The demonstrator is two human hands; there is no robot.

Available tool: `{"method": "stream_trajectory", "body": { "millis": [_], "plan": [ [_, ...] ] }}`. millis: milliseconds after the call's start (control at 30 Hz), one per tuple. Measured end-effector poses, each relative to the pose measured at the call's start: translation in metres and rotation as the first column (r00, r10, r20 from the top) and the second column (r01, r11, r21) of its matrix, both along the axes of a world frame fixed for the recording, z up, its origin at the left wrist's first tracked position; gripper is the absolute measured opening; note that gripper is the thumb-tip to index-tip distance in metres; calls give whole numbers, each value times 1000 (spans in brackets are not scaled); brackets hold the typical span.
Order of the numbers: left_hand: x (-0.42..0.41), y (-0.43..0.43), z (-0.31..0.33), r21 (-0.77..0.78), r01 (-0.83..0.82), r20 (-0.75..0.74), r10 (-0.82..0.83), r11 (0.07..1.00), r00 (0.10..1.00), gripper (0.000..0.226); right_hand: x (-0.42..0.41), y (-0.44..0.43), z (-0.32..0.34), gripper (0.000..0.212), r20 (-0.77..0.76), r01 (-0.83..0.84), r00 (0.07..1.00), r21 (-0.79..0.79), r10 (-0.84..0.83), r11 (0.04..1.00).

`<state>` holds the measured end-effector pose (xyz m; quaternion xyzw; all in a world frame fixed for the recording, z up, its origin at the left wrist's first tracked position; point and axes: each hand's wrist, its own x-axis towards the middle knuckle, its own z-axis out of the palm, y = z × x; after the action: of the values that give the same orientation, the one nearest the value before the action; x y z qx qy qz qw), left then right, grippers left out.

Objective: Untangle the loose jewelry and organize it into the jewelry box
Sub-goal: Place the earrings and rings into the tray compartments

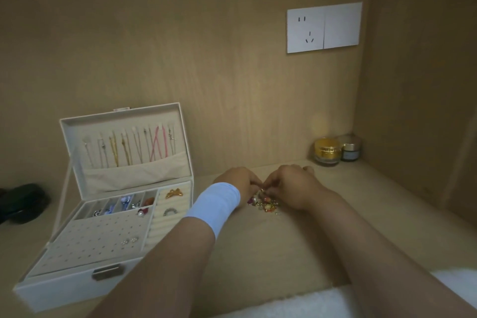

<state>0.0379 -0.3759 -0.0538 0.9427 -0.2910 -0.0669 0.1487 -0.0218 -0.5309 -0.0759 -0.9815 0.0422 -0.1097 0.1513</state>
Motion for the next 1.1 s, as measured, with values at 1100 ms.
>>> {"method": "stream_trajectory", "body": {
  "millis": [1100],
  "plan": [
    [-48, 149, 58, -493, -81, 38, 115, 866, 993, 12, -33, 89, 40, 3, 187, -292, 956, 680, 226, 673]
  ]
}}
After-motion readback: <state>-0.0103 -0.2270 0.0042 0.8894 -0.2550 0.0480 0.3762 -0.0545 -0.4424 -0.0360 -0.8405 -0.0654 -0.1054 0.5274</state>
